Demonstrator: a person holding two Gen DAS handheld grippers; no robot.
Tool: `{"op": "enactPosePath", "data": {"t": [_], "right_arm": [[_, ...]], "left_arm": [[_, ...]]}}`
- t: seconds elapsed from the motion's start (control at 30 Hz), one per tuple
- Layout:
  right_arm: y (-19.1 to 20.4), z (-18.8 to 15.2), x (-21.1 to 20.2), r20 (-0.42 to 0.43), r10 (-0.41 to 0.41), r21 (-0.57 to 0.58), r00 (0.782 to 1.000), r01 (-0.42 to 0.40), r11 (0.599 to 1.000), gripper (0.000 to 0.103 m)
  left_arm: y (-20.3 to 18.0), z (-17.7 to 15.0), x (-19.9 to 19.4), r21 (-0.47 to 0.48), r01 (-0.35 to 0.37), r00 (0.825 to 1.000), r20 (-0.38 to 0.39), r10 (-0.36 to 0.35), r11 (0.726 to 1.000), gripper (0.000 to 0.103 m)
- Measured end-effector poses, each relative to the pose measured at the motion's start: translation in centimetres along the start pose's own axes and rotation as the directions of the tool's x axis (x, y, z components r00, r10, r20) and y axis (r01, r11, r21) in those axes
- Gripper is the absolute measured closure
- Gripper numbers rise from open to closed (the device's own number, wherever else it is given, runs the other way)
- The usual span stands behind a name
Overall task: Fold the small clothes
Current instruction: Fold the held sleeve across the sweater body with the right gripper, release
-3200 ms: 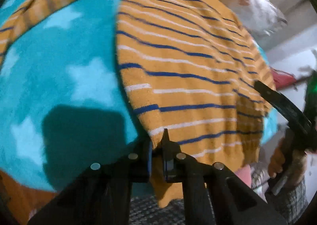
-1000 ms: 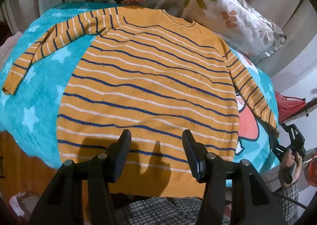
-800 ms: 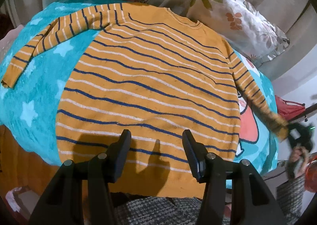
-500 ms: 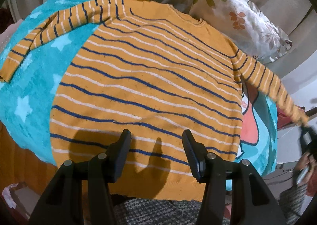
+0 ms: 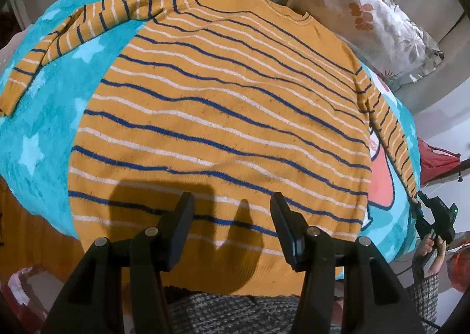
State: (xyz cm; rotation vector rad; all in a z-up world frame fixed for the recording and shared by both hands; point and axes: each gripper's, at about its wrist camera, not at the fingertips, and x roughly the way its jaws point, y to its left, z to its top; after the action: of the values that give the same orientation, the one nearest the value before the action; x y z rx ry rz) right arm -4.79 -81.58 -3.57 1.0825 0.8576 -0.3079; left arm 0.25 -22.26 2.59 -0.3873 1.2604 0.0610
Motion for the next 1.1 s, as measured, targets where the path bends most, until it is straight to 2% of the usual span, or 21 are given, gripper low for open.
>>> {"op": "enactPosePath", "data": {"t": [0.17,0.23,0.27,0.3,0.33,0.43,0.57,0.67,0.73,0.8,0.83,1.0,1.1], "right_arm": [[-0.2,0.9,1.3,0.013,-0.027,0.052,1.000,0.026,0.998,0.071],[0.5,1.3,1.6,0.019,-0.076,0.025,0.997,0.075,0.997,0.078],[1.0,1.6,1.7,0.026,-0.113,0.001,0.993,0.113,0.994,0.088],[1.6,1.8,1.8,0.031,-0.142,-0.028,0.989,0.143,0.989,0.093],[2.4,1.9,1.8,0.042,-0.164,-0.057,0.986,0.166,0.984,0.094],[6.5,1.6,1.0,0.105,-0.215,-0.176,0.971,0.231,0.957,0.096],[15.0,-0.7,0.5,0.130,-0.146,-0.336,0.981,0.182,0.924,0.096],[22.5,-4.1,2.1,0.077,-0.064,-0.464,0.995,0.093,0.881,0.096],[27.8,-7.4,4.1,0.014,-0.015,-0.547,1.000,0.020,0.837,0.096],[31.7,-10.5,6.3,-0.054,0.014,-0.600,0.998,-0.044,0.799,0.097],[34.6,-13.1,8.3,-0.105,0.025,-0.635,0.994,-0.086,0.768,0.097],[42.7,-24.2,16.2,-0.272,-0.003,-0.737,0.962,-0.206,0.644,0.097],[45.0,-30.2,21.3,-0.323,-0.076,-0.783,0.944,-0.221,0.581,0.097]], "left_arm": [[1.3,-0.3,-1.0,-0.008,-0.037,0.999,0.008,0.037,0.999,0.051],[2.2,-0.3,-1.5,-0.011,-0.051,0.999,0.012,0.051,0.999,0.051],[2.9,0.0,-1.8,-0.020,-0.050,0.999,0.015,0.050,0.999,0.051],[3.6,0.3,-2.0,-0.031,-0.044,0.999,0.019,0.045,0.999,0.051],[4.0,0.6,-2.1,-0.037,-0.041,0.999,0.022,0.042,0.998,0.051],[5.6,2.2,-2.5,-0.045,-0.015,0.999,0.044,0.017,0.999,0.051],[7.2,4.1,-2.8,-0.047,0.029,0.998,0.064,-0.026,0.998,0.050],[8.8,5.7,-3.4,-0.039,0.054,0.995,0.089,-0.051,0.998,0.050],[9.9,6.4,-3.7,-0.035,0.054,0.993,0.103,-0.050,0.998,0.050],[11.6,7.0,-4.1,-0.041,0.053,0.992,0.116,-0.048,0.998,0.050],[12.9,7.3,-4.4,-0.050,0.050,0.992,0.122,-0.043,0.997,0.050],[18.7,7.5,-5.1,-0.117,0.045,0.990,0.135,-0.029,0.992,0.050],[22.0,7.3,-5.5,-0.167,0.029,0.990,0.139,-0.005,0.986,0.050]]}}
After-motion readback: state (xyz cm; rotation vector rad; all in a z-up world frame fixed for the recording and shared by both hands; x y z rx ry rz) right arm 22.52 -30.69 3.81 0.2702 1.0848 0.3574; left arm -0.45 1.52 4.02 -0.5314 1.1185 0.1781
